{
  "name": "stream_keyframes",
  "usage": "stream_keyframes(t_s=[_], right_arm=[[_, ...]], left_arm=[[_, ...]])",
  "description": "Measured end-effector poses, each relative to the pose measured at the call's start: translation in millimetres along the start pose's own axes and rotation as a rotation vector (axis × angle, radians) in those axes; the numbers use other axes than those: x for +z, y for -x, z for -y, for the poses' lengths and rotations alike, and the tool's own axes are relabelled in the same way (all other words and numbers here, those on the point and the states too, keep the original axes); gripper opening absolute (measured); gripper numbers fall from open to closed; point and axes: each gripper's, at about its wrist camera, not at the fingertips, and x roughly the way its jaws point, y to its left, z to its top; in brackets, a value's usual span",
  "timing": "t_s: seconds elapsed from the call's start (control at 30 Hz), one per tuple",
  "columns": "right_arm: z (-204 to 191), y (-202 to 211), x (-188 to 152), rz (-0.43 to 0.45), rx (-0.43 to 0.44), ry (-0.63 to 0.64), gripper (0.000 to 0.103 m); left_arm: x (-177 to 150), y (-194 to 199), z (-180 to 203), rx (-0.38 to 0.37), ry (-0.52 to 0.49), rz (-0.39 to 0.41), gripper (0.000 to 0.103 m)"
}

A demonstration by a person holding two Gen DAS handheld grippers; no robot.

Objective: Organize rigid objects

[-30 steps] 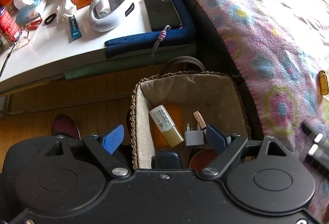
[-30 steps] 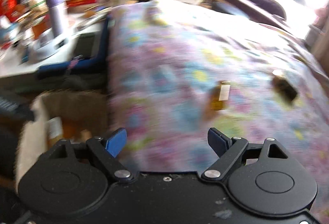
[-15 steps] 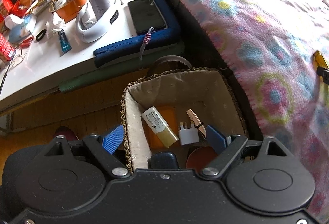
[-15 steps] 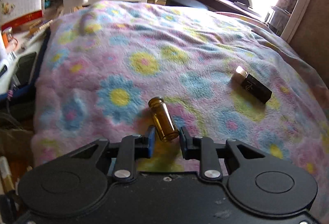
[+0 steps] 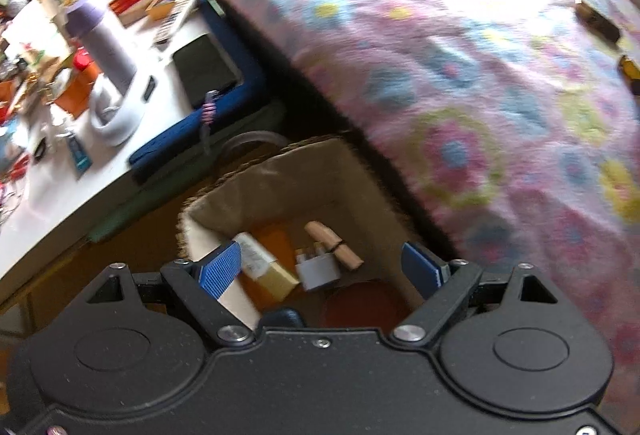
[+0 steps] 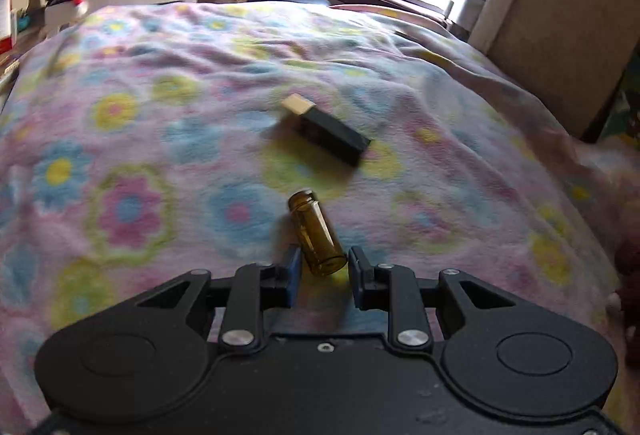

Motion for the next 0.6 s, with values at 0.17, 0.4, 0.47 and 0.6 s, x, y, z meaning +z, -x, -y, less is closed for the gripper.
stream_keyframes(t_s=[0.17,0.4,0.47,0.6], right_arm=[[42,-6,28,0.027,0.082,-0.257,0.086],[57,-63,74,-0.103,0.062,-0.507,0.087],[48,-73,85,-0.121,0.041,-0.507,0.088],[28,-96,105,-0.172,-0.027,-0.500,0.088]], left_arm=[[1,-2,4,-0.031,0.006,-0.009,0.085],[1,-5,-2,-0.043,0.047,-0.026,0.085],[2,-6,-3,-0.049,0.058,-0.034,0.085],[1,-8,-4,-0.050,0.061,-0.042,0.085]])
